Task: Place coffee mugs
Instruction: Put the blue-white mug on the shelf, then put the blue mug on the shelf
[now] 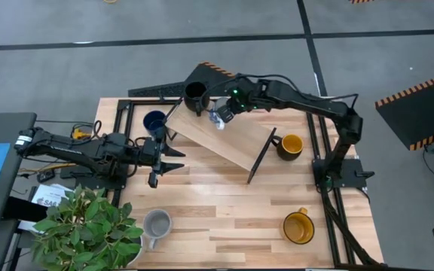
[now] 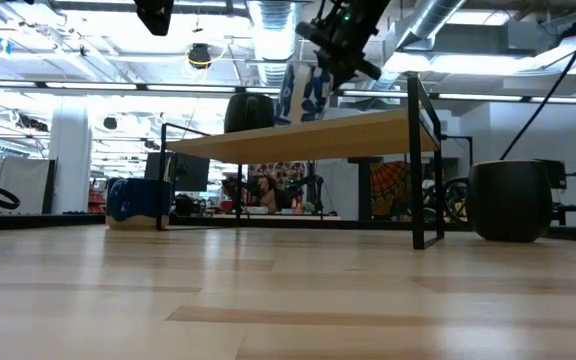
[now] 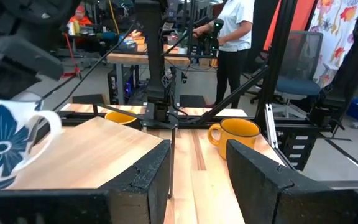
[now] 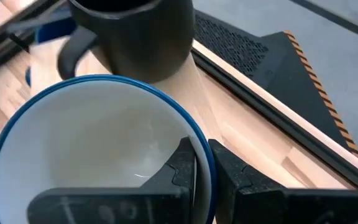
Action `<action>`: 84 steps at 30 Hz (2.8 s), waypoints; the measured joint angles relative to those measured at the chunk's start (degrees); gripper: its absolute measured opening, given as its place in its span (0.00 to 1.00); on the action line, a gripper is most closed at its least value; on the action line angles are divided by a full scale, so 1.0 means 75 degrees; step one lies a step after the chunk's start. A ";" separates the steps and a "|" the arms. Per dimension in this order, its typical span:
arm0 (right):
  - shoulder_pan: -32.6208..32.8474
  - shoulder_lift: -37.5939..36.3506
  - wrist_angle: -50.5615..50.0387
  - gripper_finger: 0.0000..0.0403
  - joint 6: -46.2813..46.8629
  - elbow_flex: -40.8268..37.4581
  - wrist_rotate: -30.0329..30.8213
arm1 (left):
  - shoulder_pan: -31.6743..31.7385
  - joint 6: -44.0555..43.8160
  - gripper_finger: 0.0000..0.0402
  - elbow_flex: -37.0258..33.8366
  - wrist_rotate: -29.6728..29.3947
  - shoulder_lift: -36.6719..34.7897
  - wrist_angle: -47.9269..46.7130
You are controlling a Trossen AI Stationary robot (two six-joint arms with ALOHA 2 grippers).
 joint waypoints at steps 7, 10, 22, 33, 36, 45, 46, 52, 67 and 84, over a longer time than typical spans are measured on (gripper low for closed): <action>-0.0088 0.0172 -0.0120 0.12 0.0003 0.0020 -0.0009 | 0.0000 -0.0059 0.35 0.0000 0.0000 0.0003 0.0004; -0.0143 0.0241 -0.0119 0.14 0.0019 0.0020 -0.0034 | 0.0000 -0.0064 0.35 0.0000 0.0000 0.0000 0.0024; -0.0144 0.0325 0.0554 0.25 0.0025 0.0023 -0.0038 | 0.0000 -0.0080 0.35 0.0002 -0.0002 0.0000 0.0007; -0.0266 0.0310 0.1057 0.25 0.0001 0.0021 -0.0042 | 0.0000 -0.0080 0.35 0.0000 0.0000 0.0001 -0.0004; -0.0362 0.0250 0.1245 0.26 -0.0024 0.0020 -0.0026 | 0.0000 -0.0080 0.35 0.0000 -0.0003 0.0001 -0.0018; -0.0621 -0.0486 0.0844 0.26 -0.0764 0.0032 0.0151 | 0.0000 -0.0090 0.35 0.0000 -0.0003 0.0003 -0.0280; -0.0602 -0.0646 0.0599 0.26 -0.0839 0.0032 0.0207 | 0.0000 -0.0112 0.35 0.0000 -0.0003 0.0003 -0.0307; -0.0169 -0.1651 -0.1672 0.26 -0.0735 -0.0167 0.1782 | 0.0000 -0.0223 0.35 0.0000 -0.0007 0.0003 -0.0452; 0.1637 -0.5354 0.0580 0.26 0.0498 -0.5254 0.2564 | 0.0000 -0.0213 0.35 0.0000 -0.0408 0.0003 -0.0579; 0.2362 -0.6294 0.3979 0.26 -0.0704 -0.7067 0.2571 | 0.1147 -0.0083 0.35 0.3253 -0.3736 0.1403 -0.5723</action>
